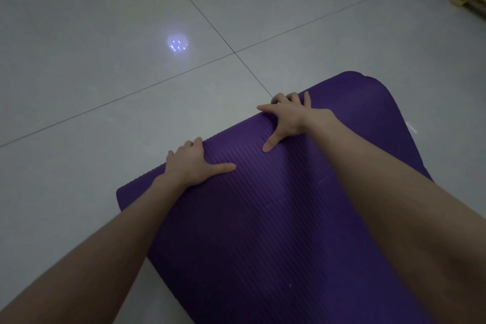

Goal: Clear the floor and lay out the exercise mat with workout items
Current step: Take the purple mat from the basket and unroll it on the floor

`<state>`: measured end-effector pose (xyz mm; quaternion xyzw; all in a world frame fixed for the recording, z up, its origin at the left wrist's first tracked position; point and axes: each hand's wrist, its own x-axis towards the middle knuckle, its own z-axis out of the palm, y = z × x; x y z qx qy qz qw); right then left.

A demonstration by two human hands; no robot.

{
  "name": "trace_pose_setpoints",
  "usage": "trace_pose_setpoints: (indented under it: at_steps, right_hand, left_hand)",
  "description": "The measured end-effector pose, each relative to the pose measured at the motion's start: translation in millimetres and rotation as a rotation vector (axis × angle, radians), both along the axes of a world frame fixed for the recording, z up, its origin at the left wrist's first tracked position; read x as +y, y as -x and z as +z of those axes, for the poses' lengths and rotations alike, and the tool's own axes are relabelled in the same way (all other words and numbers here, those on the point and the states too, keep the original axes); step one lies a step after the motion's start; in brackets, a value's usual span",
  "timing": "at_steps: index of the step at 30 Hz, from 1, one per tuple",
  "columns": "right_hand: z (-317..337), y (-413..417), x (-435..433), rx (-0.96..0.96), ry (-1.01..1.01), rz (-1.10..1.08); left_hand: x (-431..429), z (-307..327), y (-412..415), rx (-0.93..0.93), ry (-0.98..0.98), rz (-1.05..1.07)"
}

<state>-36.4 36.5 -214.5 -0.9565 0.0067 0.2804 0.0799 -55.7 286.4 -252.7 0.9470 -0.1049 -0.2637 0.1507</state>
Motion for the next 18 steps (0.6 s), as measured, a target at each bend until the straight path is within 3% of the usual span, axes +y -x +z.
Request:
trace_pose_setpoints:
  at_steps: [4,8,15,18]
  right_hand:
    - [-8.1,2.2,5.8,0.037,0.015,0.022]
    - [-4.1,16.0,9.7,-0.172,-0.035,0.067]
    - [33.6,76.0,-0.8,-0.669,0.095,0.198]
    - [44.9,91.8,-2.0,-0.644,0.095,0.207]
  left_hand:
    - [-9.8,-5.1,11.0,-0.279,-0.073,-0.017]
    - [-17.0,2.6,35.0,-0.503,-0.117,-0.001]
    - [-10.4,59.2,80.9,-0.827,-0.128,-0.079]
    - [-9.7,68.6,102.7,-0.872,-0.183,-0.082]
